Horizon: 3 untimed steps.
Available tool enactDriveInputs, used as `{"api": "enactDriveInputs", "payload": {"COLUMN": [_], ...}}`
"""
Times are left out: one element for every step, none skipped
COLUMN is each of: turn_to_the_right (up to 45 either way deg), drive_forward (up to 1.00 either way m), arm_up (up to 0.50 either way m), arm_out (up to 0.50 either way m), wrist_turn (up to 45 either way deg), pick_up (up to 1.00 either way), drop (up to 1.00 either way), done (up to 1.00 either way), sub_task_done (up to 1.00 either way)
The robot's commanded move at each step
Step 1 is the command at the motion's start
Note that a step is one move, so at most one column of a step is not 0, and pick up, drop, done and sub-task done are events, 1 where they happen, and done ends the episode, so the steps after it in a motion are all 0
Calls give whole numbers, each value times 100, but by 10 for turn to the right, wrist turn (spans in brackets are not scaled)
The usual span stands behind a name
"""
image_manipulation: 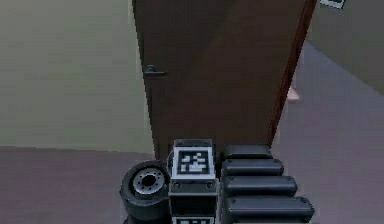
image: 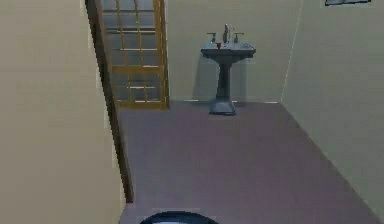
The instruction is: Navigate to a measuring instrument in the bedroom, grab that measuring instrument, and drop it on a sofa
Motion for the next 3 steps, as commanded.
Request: {"api": "enactDriveInputs", "payload": {"turn_to_the_right": [0,-90,0], "drive_forward": [60,0,100], "arm_up": [0,0,0], "arm_out": [0,0,0], "wrist_turn": [0,0,0], "pick_up": [0,0,0], "drop": [0,0,0], "done": [0,0,0], "sub_task_done": [0,0,0]}}
